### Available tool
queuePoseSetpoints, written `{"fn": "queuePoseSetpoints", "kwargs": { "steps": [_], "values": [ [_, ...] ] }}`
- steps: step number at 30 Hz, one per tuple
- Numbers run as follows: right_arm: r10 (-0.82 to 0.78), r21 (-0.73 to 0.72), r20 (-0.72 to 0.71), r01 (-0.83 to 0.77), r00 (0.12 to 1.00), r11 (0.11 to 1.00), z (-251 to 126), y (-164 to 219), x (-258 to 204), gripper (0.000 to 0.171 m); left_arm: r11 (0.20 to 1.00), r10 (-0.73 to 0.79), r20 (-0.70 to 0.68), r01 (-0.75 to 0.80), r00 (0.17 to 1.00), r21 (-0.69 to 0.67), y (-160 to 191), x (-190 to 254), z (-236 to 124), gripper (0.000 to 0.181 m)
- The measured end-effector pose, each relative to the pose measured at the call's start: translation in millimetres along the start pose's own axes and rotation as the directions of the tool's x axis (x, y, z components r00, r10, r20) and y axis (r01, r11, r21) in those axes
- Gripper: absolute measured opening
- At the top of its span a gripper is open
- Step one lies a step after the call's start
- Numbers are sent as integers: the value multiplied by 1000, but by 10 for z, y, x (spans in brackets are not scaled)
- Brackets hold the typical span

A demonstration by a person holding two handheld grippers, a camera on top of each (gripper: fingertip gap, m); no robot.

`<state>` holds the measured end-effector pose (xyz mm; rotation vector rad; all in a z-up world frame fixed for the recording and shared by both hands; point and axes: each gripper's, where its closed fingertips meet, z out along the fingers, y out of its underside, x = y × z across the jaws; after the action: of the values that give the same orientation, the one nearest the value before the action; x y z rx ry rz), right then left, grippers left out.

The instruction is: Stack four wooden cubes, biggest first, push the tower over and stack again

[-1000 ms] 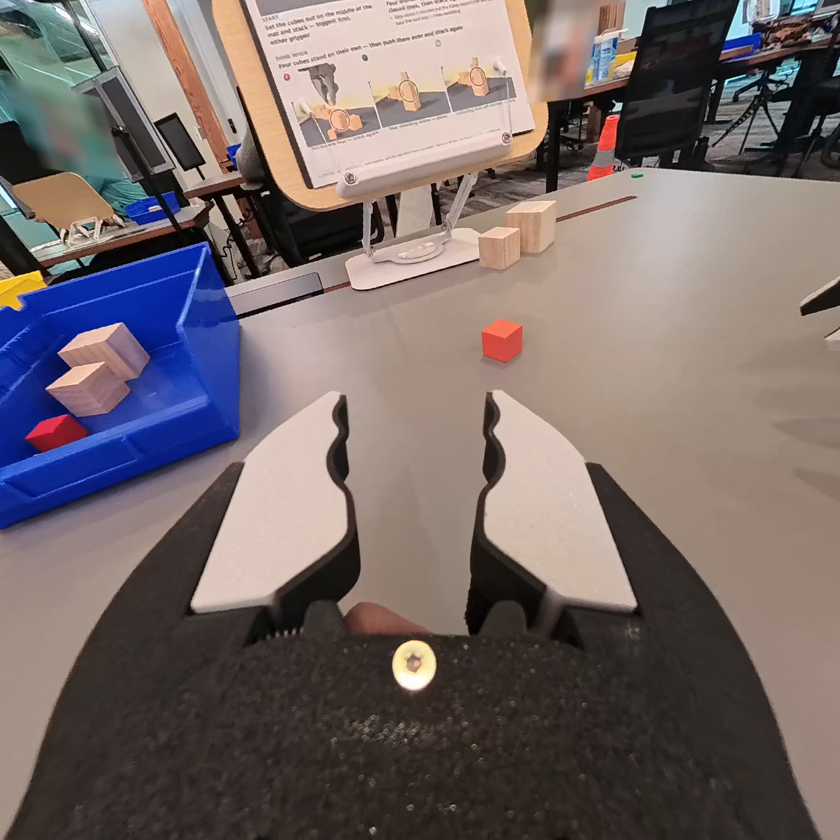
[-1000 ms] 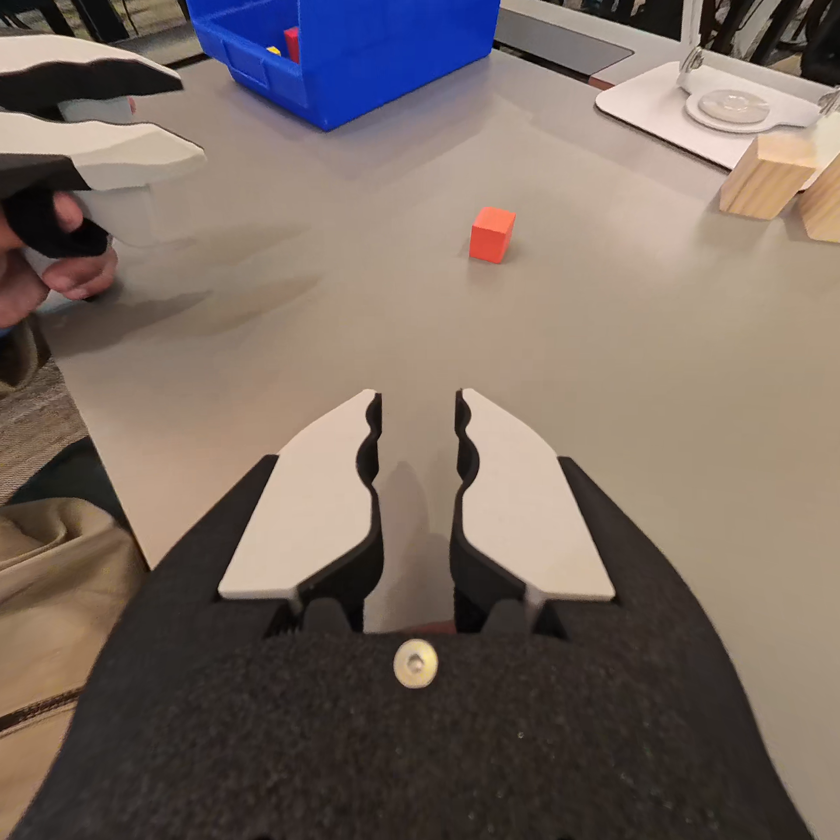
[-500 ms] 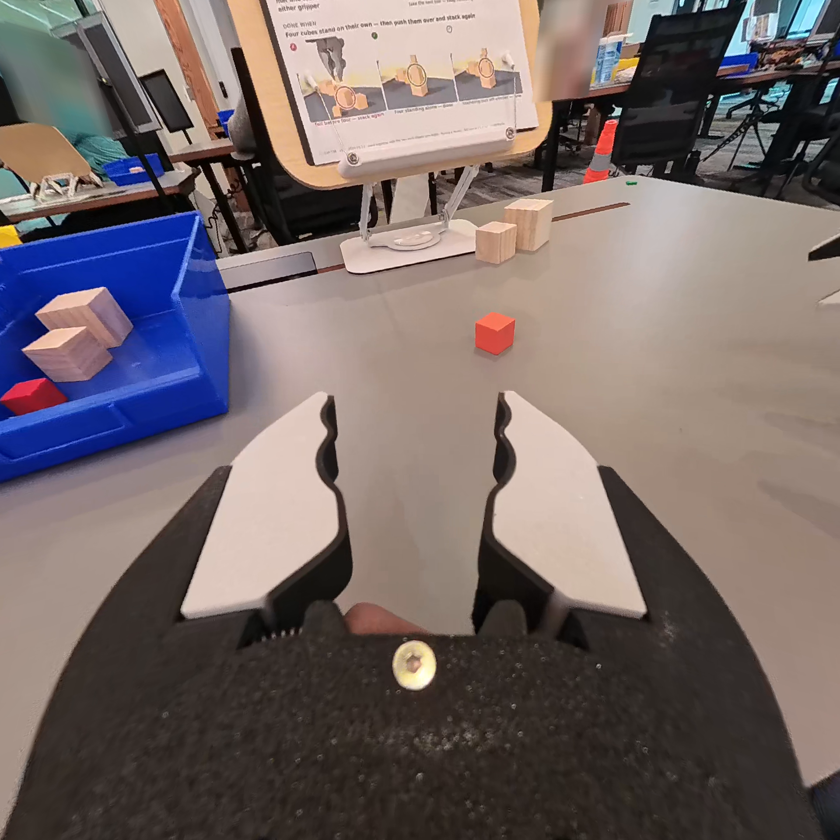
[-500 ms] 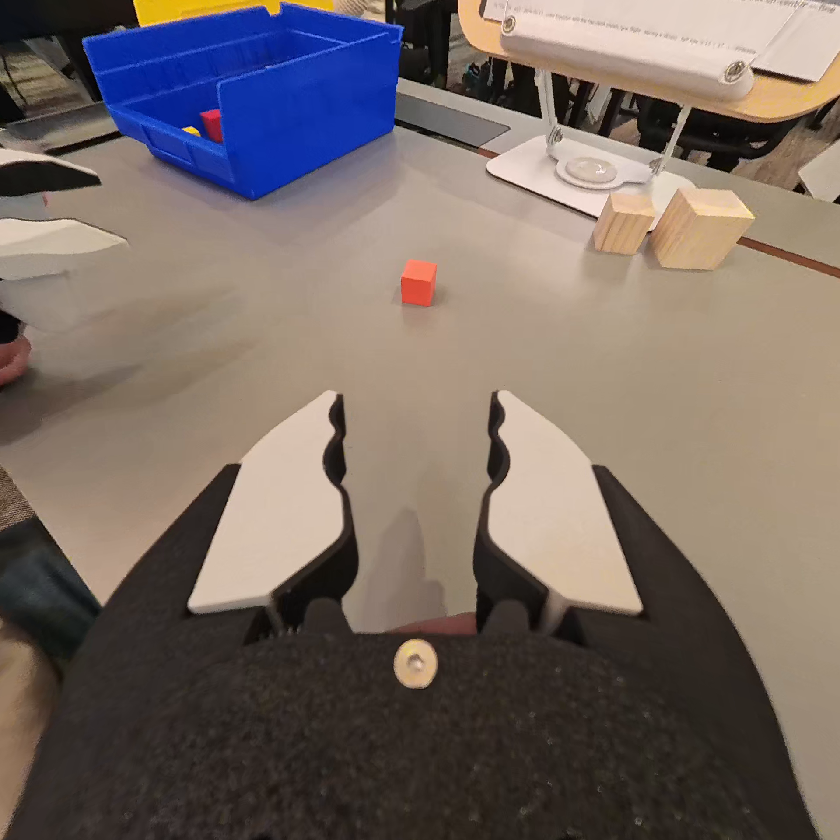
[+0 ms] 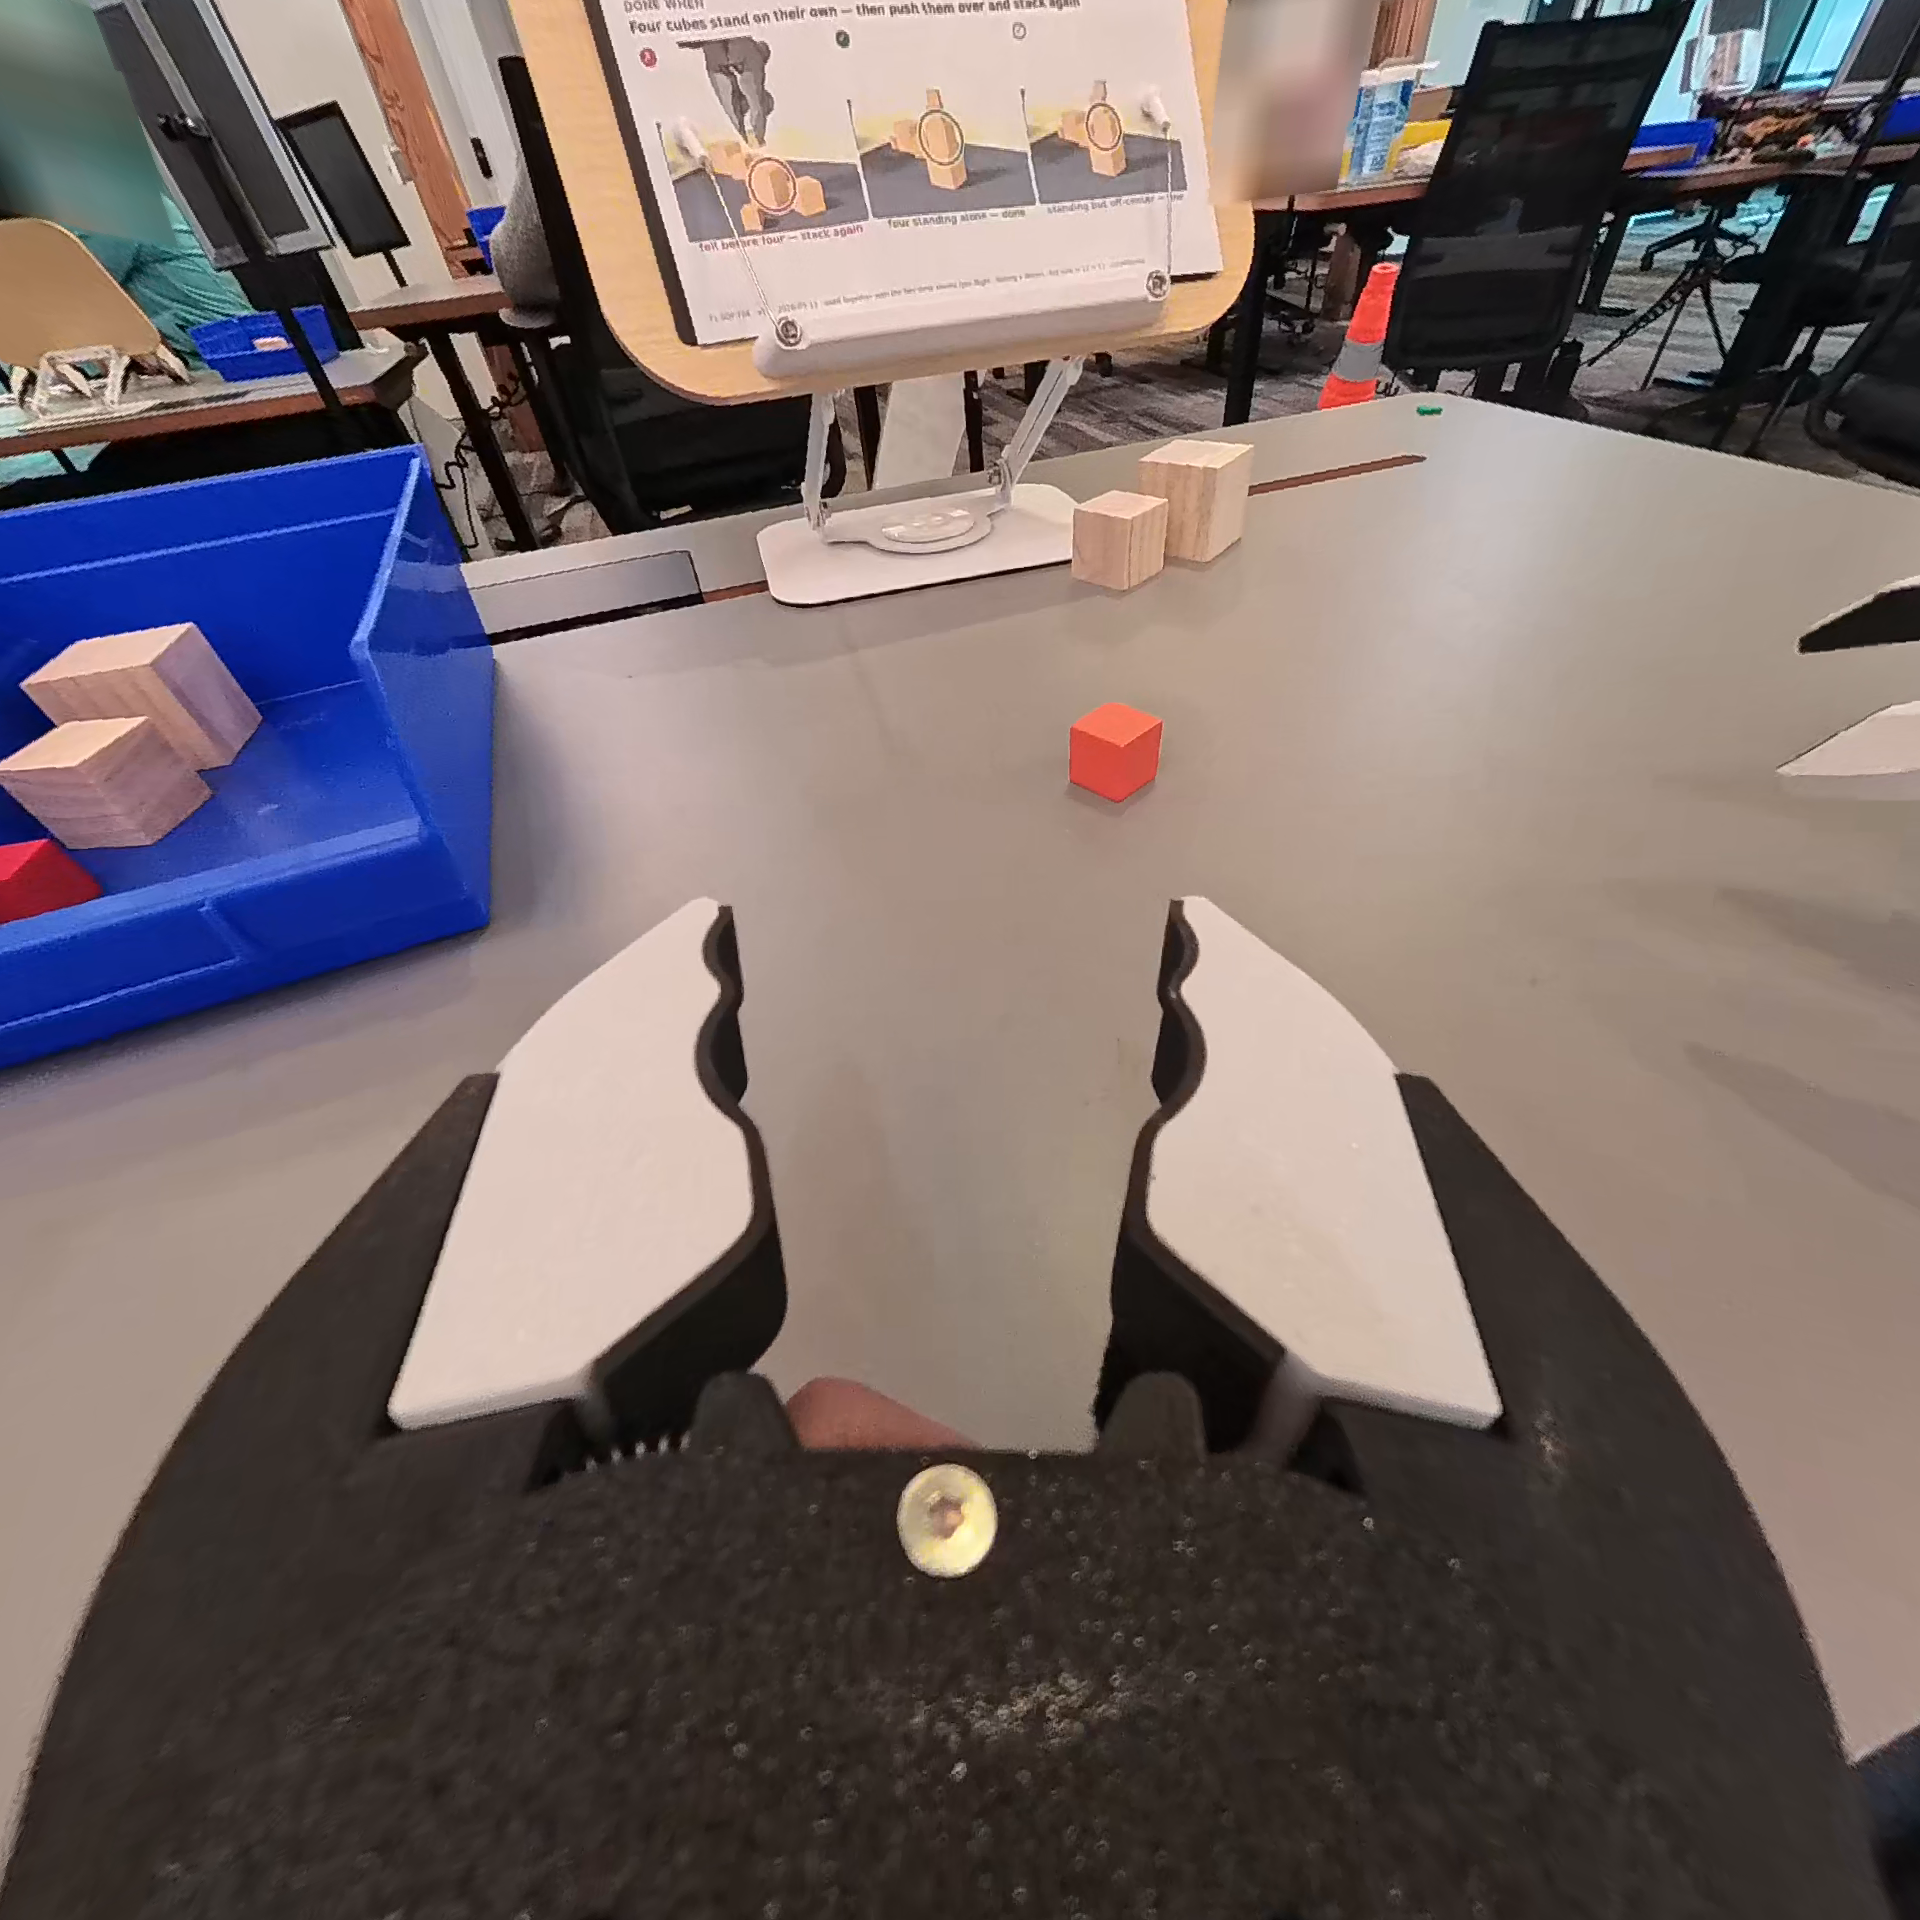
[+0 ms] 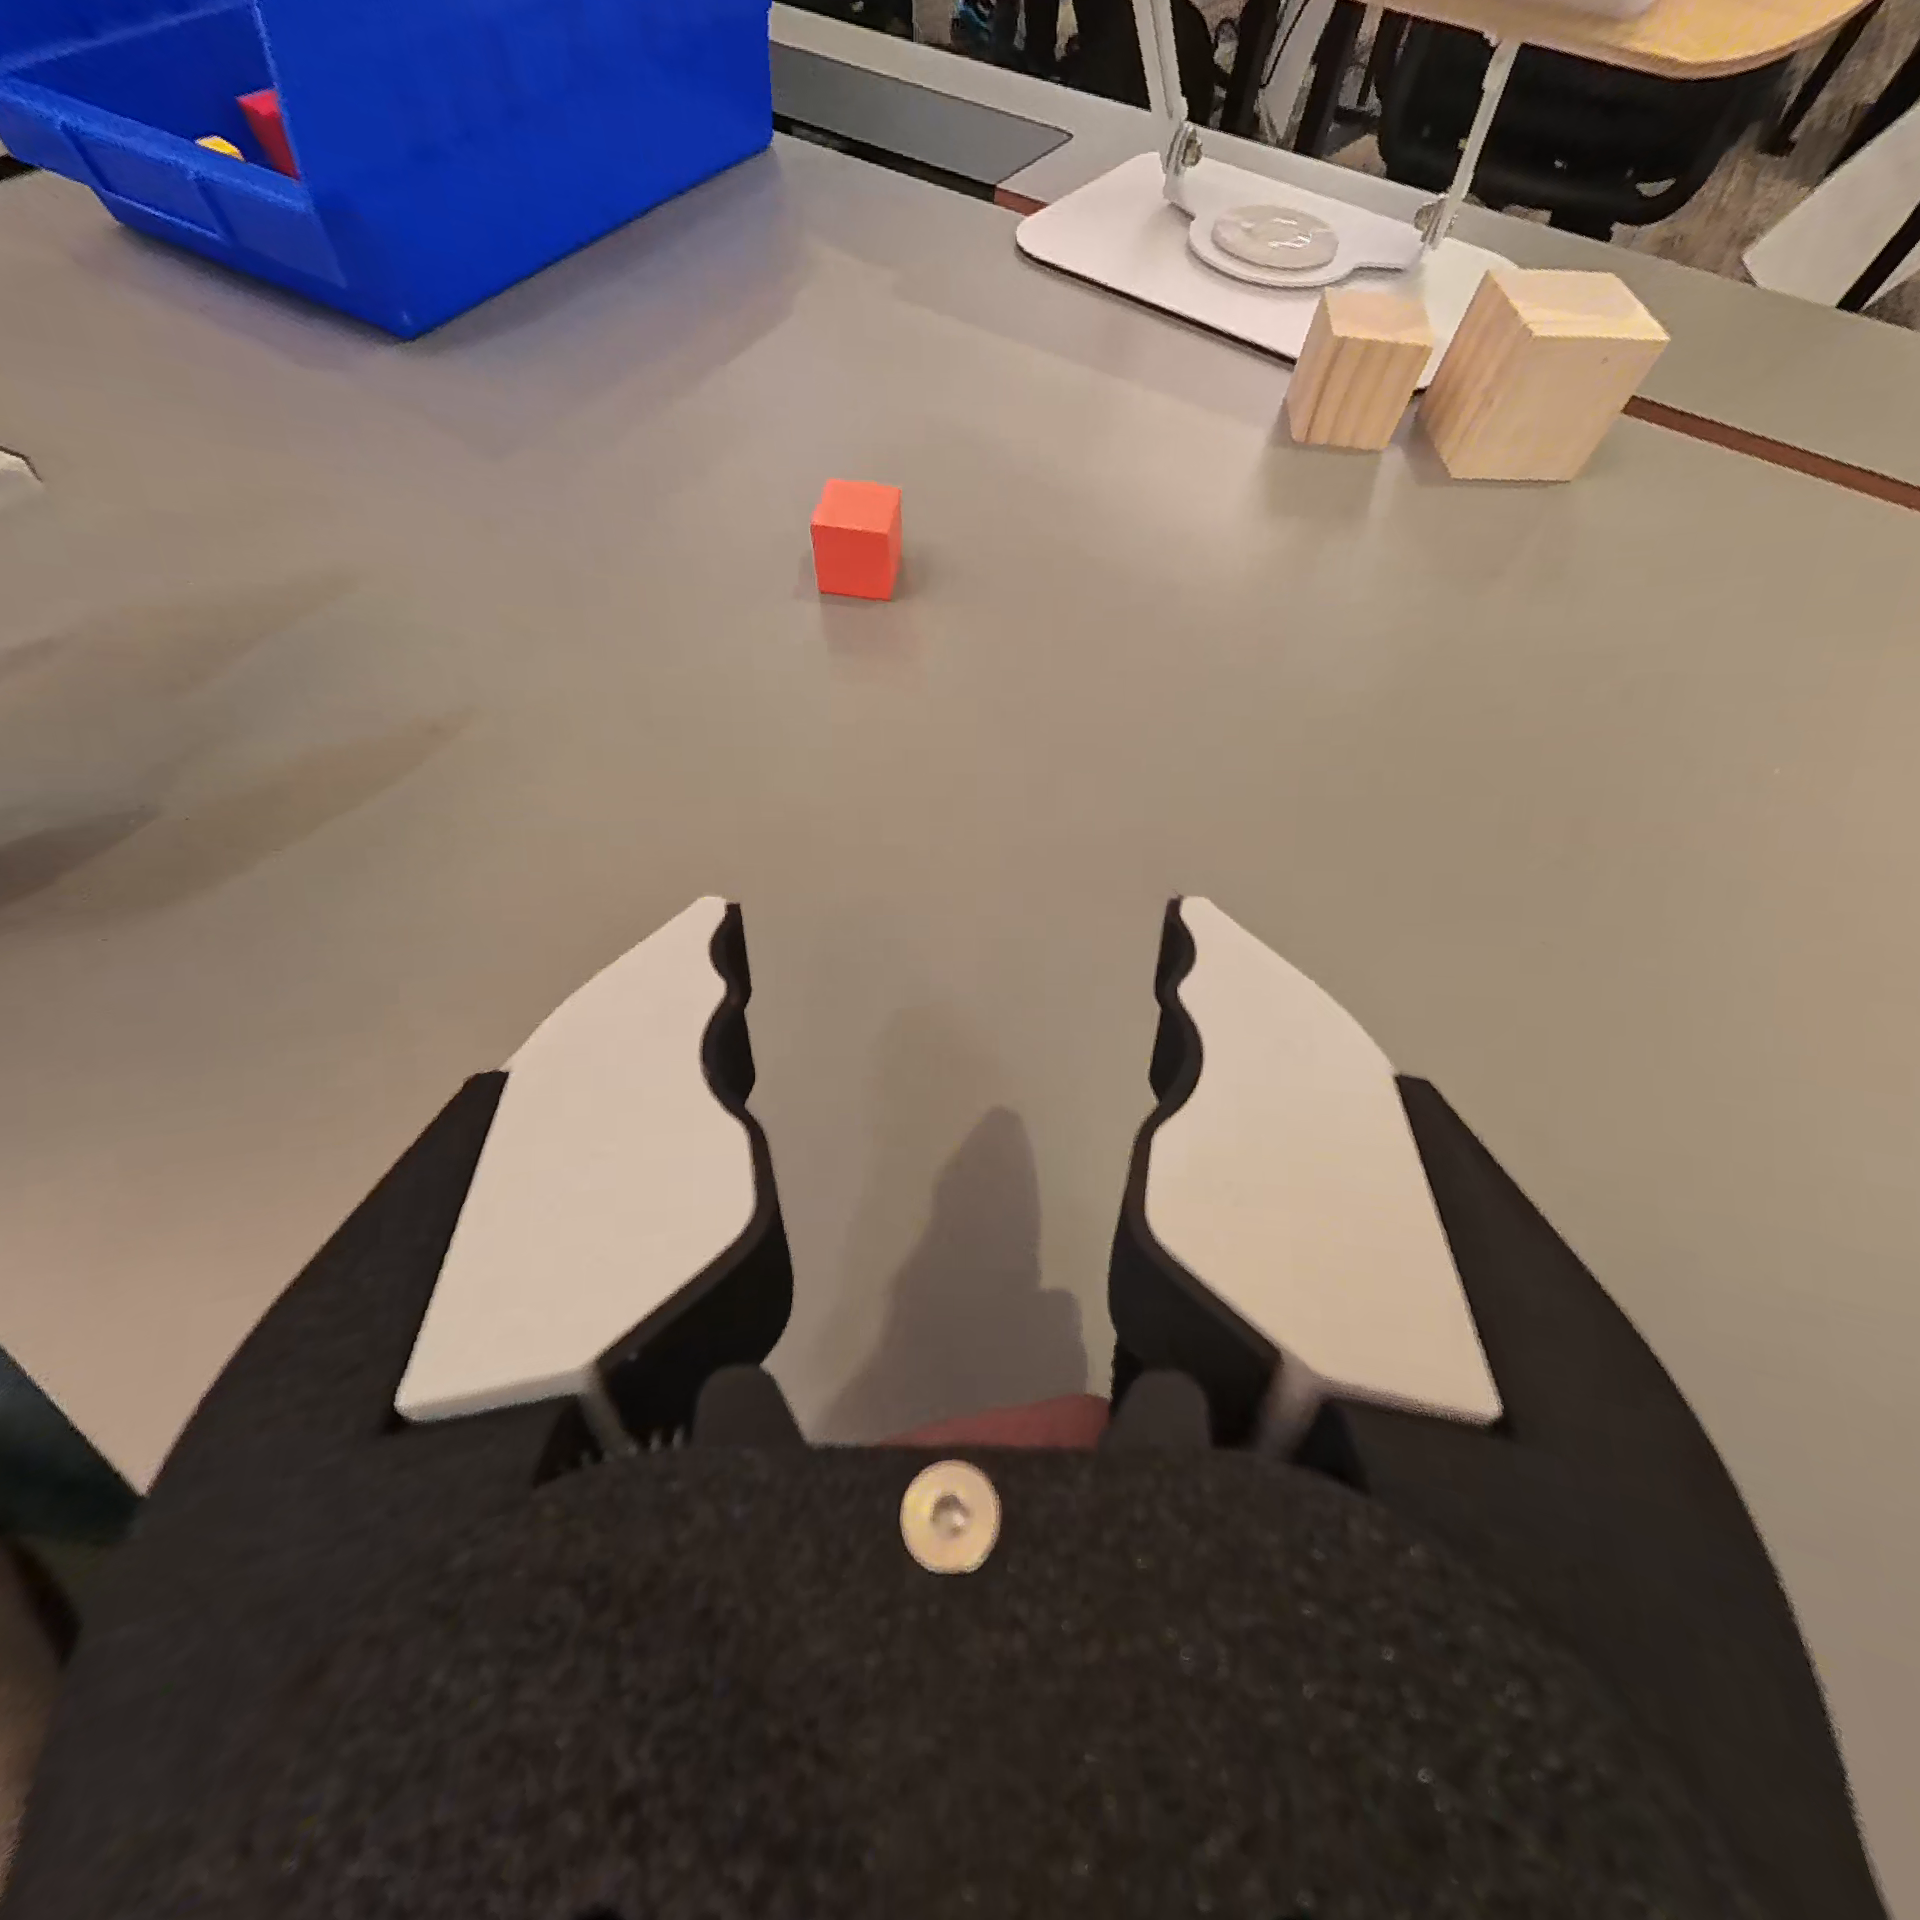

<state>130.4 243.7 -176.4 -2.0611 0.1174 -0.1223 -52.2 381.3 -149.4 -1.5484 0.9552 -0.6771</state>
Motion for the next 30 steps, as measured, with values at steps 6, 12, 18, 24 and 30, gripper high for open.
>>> {"fn": "queuePoseSetpoints", "kwargs": {
  "steps": [6,12,18,24,30],
  "values": [
    [-31,-19,-27,31,999,999,43,49,2,77,1000,3,4,-3,1000,-2,3,0,2,76],
    [-45,-31,-38,44,998,999,82,91,3,77,1000,21,0,-21,1000,1,1,25,-3,74],
    [-46,-36,-46,45,998,998,106,116,15,77,1000,26,-10,-26,1000,-2,4,43,-1,73],
    [-43,-43,-44,41,998,998,132,131,20,76,1000,12,-27,-12,1000,-7,9,49,1,73],
    [-57,-26,-95,55,994,998,229,-75,275,74,1000,21,-32,-21,999,-2,5,77,-11,71]
  ]
}}
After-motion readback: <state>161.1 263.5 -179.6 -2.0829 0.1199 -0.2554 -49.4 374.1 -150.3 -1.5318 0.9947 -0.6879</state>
